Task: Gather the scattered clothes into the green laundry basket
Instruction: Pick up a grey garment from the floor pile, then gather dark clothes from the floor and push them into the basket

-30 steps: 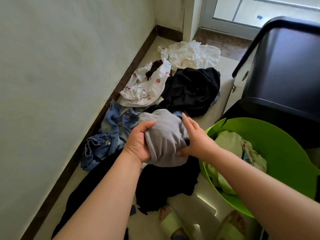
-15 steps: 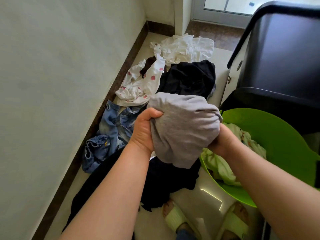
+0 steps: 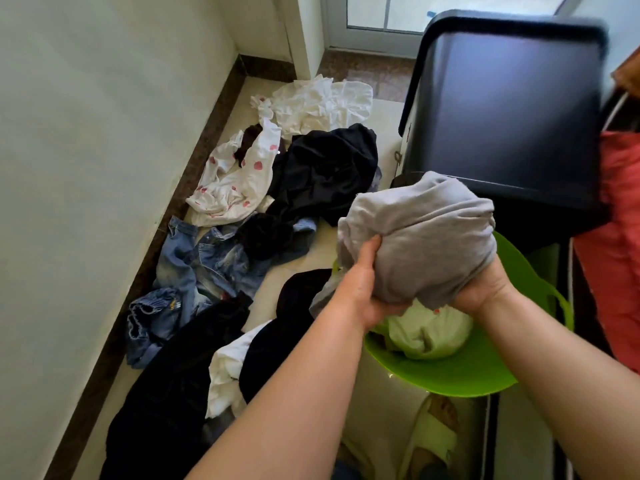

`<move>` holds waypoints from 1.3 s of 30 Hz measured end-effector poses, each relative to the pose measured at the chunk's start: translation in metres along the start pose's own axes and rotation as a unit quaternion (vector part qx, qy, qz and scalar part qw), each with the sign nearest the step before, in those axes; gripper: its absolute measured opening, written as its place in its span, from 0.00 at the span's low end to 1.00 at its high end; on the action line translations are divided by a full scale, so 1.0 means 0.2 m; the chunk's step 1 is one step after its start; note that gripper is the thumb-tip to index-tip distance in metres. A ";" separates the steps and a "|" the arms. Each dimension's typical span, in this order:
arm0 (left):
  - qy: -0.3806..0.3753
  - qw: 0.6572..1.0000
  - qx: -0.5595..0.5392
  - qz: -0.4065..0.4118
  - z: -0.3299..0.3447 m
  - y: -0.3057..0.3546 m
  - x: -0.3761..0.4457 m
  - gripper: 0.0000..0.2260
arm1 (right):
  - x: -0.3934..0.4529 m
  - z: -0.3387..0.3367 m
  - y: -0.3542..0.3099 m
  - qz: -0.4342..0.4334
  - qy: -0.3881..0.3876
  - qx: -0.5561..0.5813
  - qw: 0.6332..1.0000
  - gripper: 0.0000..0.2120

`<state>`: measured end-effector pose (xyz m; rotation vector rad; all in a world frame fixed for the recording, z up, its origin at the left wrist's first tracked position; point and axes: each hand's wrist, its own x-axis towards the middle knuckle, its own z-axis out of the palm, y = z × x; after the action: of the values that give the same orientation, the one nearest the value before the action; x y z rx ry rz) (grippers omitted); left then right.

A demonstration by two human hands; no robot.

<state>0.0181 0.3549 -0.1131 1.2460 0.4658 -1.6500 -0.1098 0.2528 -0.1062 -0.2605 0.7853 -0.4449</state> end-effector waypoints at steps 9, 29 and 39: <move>0.051 0.991 0.054 0.114 0.44 -0.27 0.09 0.30 | -0.15 -0.60 -0.15 0.005 -0.099 0.017 0.995 0.33; 0.343 0.916 0.192 0.080 -0.25 -0.29 0.24 0.25 | 0.14 -0.27 0.20 0.135 0.293 -0.224 0.919 0.17; 0.383 0.903 0.189 0.050 -0.90 -0.19 0.20 0.24 | 0.30 0.05 0.82 0.235 0.164 -0.271 0.919 0.17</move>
<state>0.0764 0.4903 -0.2303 2.1848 0.5460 -1.1359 -0.0182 0.3680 -0.2002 -0.5036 1.2602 0.2038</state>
